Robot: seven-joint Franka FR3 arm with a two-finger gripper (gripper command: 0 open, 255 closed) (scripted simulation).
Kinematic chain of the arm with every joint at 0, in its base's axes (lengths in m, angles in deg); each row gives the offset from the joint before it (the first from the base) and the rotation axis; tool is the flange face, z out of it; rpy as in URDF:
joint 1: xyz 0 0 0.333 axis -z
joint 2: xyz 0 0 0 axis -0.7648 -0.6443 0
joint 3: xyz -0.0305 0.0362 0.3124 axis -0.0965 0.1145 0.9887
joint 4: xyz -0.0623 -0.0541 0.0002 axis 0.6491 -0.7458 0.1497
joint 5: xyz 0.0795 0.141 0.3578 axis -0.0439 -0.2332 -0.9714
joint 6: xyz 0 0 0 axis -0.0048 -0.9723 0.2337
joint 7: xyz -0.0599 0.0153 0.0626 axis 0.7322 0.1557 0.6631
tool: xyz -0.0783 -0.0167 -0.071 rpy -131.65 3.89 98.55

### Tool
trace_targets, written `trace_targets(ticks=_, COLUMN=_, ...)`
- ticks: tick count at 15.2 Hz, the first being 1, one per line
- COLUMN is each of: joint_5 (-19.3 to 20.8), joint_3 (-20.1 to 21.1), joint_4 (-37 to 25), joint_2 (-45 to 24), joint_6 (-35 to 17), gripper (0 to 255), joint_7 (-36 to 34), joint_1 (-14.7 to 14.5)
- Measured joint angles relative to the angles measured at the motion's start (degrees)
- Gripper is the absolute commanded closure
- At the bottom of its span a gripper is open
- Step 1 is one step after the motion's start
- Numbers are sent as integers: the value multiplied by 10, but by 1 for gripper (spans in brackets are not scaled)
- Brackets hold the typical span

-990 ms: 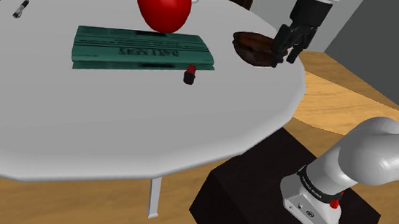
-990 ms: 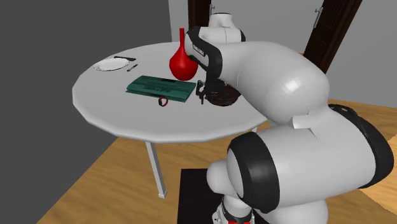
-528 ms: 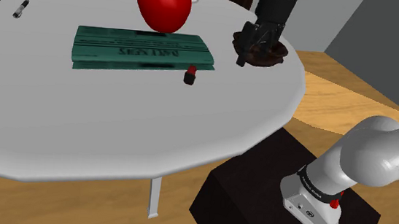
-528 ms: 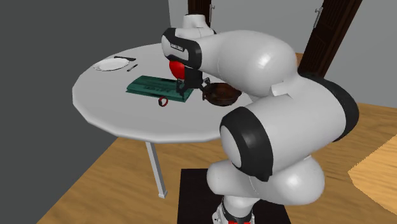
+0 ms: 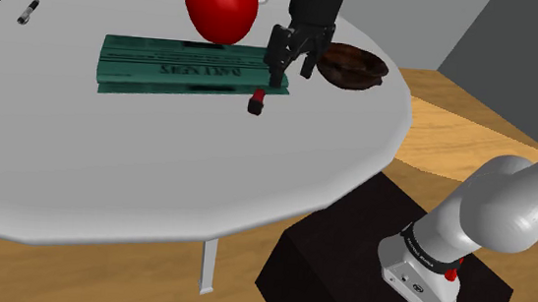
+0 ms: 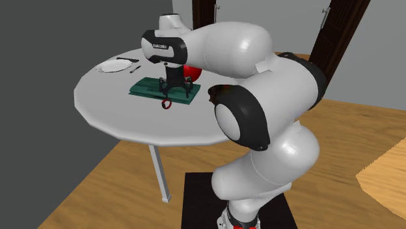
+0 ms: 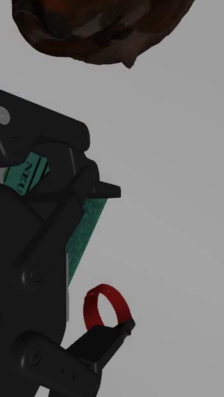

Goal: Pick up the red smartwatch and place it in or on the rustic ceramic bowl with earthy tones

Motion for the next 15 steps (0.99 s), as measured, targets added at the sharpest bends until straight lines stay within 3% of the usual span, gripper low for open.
trace_targets(ticks=5, joint_5=29, joint_3=44, joint_4=-58, joint_2=-75, joint_6=-23, gripper=0, joint_7=-36, joint_1=-11)
trace_targets(ticks=15, joint_5=33, joint_3=50, joint_4=-15, joint_2=-86, joint_6=-78, gripper=0, joint_7=-39, joint_1=-13)
